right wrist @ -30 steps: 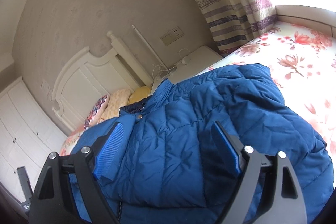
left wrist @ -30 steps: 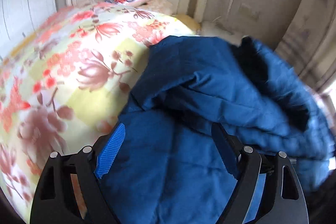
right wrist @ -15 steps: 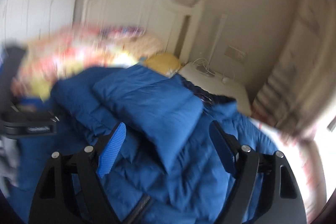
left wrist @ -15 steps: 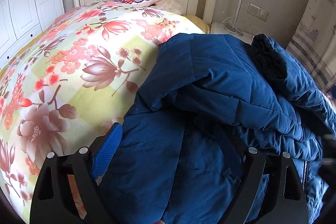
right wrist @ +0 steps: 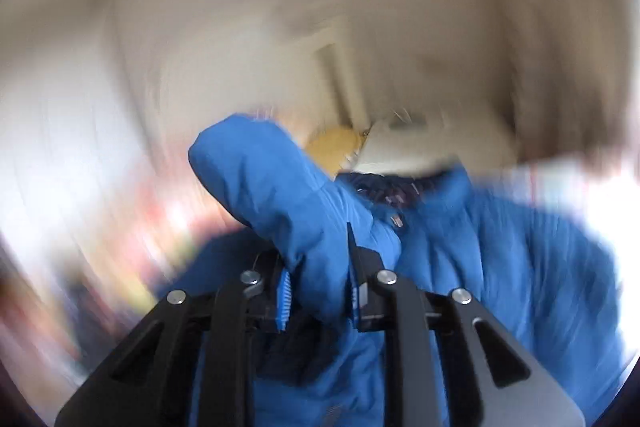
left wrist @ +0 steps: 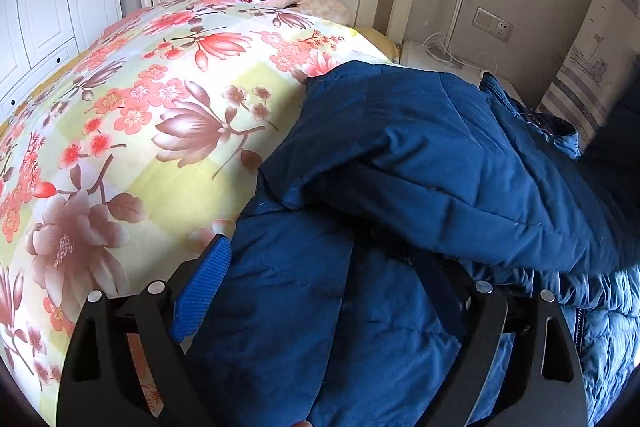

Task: Fold large clothes

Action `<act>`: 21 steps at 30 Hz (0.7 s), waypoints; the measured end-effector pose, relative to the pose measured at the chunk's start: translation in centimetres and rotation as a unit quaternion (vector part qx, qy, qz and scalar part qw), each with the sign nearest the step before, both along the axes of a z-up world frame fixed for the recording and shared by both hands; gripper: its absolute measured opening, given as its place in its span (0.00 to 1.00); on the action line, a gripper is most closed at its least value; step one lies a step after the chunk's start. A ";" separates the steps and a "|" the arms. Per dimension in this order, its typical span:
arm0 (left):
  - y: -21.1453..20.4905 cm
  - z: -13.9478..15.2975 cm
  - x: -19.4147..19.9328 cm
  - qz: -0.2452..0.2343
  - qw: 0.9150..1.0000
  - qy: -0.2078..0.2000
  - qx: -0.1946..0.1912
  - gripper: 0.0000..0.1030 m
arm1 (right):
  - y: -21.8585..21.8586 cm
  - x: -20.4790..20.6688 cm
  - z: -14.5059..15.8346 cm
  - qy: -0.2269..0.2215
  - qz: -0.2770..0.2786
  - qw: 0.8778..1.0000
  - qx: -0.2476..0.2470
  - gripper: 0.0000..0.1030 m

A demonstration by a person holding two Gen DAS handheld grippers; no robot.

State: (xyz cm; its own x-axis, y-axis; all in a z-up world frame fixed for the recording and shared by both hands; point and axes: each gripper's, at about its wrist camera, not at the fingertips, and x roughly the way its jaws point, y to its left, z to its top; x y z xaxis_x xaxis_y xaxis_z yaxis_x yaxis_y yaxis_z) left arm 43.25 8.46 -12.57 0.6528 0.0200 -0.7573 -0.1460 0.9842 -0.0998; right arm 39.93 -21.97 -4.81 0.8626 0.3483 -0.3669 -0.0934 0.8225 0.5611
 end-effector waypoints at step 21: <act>0.3 0.0 -0.1 0.003 1.000 0.000 -0.001 0.85 | -9.3 -3.5 -6.1 0.068 -0.036 0.985 0.153 0.19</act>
State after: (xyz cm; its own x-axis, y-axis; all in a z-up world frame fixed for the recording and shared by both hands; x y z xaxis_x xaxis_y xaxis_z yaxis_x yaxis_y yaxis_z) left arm 43.18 8.78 -12.62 0.6519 0.0225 -0.7579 -0.1513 0.9833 -0.1010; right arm 36.43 -31.22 -10.86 0.8390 0.4003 -0.3687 0.0529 0.6142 0.7874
